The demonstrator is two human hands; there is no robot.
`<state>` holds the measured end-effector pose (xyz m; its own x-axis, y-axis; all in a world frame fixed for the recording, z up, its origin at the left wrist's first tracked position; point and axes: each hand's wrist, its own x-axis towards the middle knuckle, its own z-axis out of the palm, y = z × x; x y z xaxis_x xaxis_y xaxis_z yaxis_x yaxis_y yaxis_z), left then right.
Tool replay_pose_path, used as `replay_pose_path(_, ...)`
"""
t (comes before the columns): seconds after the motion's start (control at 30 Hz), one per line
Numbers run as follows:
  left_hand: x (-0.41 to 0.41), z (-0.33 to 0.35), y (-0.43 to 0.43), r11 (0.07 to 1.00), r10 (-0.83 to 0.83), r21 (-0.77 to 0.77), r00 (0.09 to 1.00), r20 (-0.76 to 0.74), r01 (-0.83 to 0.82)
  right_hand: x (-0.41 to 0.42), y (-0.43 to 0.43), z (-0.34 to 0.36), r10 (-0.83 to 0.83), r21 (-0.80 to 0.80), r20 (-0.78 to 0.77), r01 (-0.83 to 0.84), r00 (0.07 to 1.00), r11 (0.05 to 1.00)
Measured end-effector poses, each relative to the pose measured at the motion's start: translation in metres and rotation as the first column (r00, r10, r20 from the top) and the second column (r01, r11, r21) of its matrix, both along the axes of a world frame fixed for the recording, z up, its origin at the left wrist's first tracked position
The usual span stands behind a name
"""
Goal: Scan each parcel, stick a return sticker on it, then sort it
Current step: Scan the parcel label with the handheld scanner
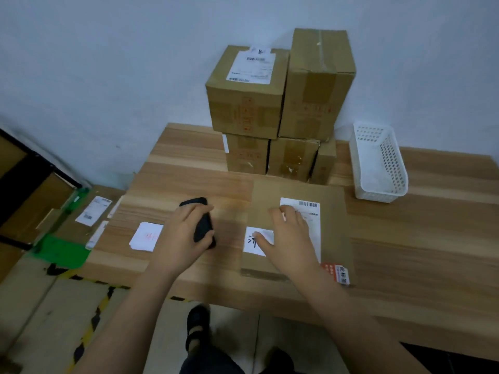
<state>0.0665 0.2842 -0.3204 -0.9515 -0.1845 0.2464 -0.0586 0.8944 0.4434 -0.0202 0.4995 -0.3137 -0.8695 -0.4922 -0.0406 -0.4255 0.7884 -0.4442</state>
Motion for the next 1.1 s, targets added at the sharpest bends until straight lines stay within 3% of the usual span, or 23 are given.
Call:
replay_pose_path(0.17, -0.006, -0.004, -0.076, 0.993, 0.016, -0.120, 1.000, 0.008, -0.015, -0.003, -0.089, -0.002, 0.065, 0.028, -0.005, -0.065, 0.998, 0.998)
replay_pose_path(0.3, -0.015, -0.022, -0.136, 0.990, -0.028, -0.131, 0.990, 0.138, 0.047, -0.005, -0.152, -0.026, 0.018, 0.070, 0.093, -0.024, 0.995, 0.997)
replay_pose_path(0.57, -0.026, -0.066, -0.200, 0.985, -0.097, -0.111, 0.951, 0.295, 0.135, 0.004, -0.237, -0.090, -0.253, 0.304, 0.275, 0.165, 0.928, 0.938)
replay_pose_path(0.7, -0.029, -0.086, -0.215, 0.984, -0.138, -0.064, 0.938, 0.317, 0.166, 0.003, -0.245, -0.102, -0.344, 0.299, 0.265, 0.262, 0.901, 0.917)
replay_pose_path(0.87, -0.036, -0.082, -0.216, 0.975, -0.202, -0.040, 0.953, 0.227, 0.217, -0.002, -0.245, -0.099, -0.359, 0.213, 0.246, 0.311, 0.900, 0.926)
replay_pose_path(1.1, -0.076, -0.028, -0.187, 0.957, -0.265, -0.121, 0.964, -0.004, 0.262, -0.029, -0.212, -0.046, -0.376, -0.015, -0.059, 0.376, 0.925, 0.926)
